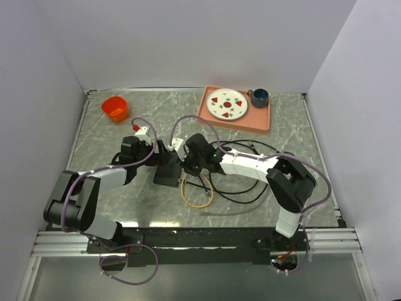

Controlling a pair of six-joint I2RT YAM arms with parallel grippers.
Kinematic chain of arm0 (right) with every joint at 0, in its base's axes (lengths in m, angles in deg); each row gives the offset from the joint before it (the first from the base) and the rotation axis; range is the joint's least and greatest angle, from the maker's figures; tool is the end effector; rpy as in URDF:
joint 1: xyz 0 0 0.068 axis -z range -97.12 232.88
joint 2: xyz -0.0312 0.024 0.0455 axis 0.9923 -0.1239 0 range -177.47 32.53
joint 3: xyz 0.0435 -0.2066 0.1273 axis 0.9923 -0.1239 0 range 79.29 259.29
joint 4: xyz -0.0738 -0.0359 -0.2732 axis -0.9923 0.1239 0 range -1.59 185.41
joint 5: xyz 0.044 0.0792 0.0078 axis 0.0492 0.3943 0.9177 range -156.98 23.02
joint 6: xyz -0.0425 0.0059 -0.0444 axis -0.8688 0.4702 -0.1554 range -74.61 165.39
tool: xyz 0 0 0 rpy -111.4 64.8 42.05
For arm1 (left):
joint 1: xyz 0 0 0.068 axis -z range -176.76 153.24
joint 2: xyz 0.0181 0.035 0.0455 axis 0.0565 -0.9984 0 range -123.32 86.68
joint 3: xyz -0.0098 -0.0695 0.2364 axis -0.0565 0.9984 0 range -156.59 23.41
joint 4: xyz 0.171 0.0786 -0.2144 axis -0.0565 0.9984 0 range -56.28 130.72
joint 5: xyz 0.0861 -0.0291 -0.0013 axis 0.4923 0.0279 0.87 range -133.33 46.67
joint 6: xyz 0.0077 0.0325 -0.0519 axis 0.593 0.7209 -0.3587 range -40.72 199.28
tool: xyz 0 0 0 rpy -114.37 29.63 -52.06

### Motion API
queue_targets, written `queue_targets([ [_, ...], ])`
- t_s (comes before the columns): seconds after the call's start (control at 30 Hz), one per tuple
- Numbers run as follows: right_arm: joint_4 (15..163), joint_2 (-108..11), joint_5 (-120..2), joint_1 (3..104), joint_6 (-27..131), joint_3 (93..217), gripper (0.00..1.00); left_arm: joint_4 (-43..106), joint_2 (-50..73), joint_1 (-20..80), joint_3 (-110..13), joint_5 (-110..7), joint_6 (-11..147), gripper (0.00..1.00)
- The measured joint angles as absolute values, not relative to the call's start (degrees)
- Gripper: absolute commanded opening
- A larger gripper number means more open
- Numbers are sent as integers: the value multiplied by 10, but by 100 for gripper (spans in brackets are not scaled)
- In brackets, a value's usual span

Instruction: Insert the plug into the switch port

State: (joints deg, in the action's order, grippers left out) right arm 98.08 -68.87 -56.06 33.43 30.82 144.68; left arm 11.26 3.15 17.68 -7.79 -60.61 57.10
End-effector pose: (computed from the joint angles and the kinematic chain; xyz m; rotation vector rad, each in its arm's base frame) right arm 0.2560 0.3131 0.1496 -1.3565 1.9932 0.5137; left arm 0.2956 -0.0904 0.1125 0.0434 2.1431 -0.6963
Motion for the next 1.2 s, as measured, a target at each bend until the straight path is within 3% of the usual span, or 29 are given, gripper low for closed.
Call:
queue_targets([
  [0.23,966,-724,-576,335,313,1476,0,103,-34,177,-102,-639,570,85],
  [0.73,934,-753,-575,346,325,1456,0,108,-112,175,-187,-666,555,83],
  [1.2,896,-756,-569,345,373,1436,0,156,-78,175,-188,-659,551,99],
])
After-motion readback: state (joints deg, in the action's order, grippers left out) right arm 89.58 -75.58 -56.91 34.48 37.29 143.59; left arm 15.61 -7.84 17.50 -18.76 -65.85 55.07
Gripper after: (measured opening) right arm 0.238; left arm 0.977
